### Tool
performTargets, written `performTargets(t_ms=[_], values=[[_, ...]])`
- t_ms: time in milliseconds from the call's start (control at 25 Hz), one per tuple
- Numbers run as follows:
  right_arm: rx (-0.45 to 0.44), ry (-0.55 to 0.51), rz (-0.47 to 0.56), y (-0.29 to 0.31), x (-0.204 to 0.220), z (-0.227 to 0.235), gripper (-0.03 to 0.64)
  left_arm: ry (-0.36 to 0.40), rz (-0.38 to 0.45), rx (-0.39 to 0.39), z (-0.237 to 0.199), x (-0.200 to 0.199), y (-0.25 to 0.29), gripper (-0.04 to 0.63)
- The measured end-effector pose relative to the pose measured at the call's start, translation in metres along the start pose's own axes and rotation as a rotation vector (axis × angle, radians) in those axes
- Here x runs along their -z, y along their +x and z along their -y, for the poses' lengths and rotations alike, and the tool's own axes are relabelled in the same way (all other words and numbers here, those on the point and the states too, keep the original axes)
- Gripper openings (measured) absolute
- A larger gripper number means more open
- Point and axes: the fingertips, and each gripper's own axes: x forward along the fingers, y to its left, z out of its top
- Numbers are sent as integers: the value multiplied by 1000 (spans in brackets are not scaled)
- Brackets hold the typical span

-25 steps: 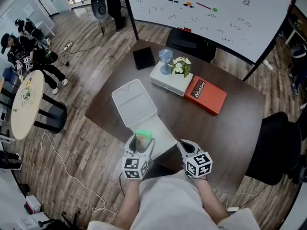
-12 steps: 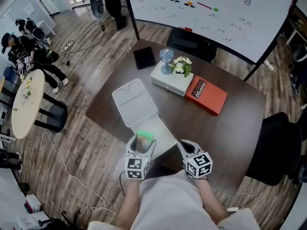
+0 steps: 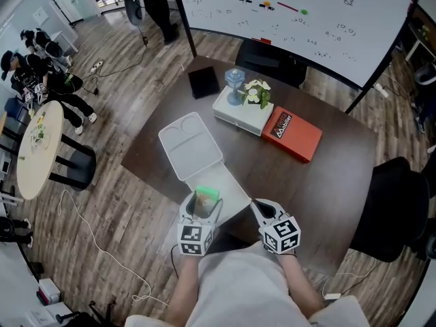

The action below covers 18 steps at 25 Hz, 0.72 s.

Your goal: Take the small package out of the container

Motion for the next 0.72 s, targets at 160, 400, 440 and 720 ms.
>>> performTargets(t_ms=[160, 400, 440, 720], values=[[1, -1, 1, -1, 0, -1, 2, -1, 4, 4, 1, 0, -1, 330], [0, -5, -1, -3, 0, -2, 2, 8, 9, 13, 5, -2, -1, 330], [2, -3, -2, -4, 1, -1, 2, 8, 9, 14, 6, -1, -1, 330], [6, -4, -2, -8, 2, 4, 2, -6, 11, 10, 9, 0, 1, 330]])
